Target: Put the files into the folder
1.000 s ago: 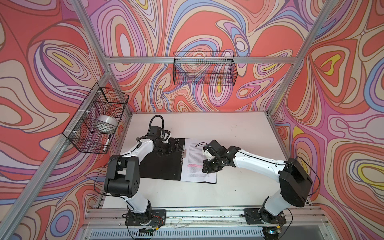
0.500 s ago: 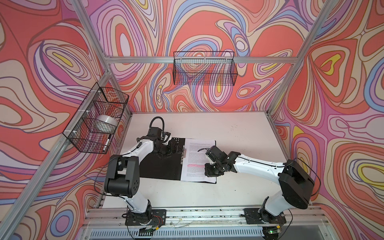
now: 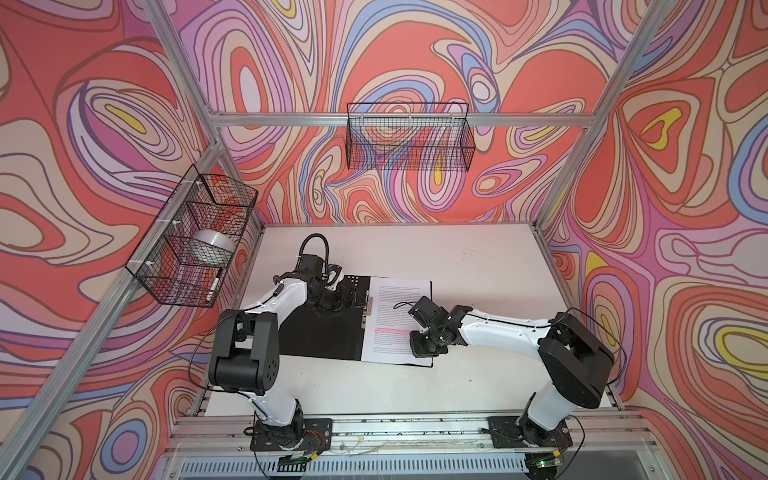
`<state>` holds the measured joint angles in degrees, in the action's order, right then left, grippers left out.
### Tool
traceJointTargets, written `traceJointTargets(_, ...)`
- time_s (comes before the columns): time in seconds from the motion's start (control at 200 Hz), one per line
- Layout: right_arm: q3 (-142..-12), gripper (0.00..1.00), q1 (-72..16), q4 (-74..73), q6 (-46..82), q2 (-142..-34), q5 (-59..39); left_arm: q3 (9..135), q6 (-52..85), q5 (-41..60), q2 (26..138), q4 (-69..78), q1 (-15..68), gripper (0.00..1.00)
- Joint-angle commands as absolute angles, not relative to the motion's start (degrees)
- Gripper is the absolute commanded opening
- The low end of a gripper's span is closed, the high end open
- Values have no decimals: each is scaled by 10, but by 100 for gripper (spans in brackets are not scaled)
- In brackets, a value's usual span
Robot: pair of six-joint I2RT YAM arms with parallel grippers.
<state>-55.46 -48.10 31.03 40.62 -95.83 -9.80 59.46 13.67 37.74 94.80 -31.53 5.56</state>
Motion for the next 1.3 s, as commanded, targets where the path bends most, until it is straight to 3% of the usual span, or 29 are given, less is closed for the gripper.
traceJointTargets(0.0,-546,15,-485,305,409,-973,-87,595,126,385,954,-334,54,100)
traceJointTargets(0.741,-560,15,-492,335,404,-1000,-72,593,118,384,958,-341,54,100)
traceJointTargets(1.297,-625,17,-497,376,394,-941,-46,617,110,384,936,-355,54,100)
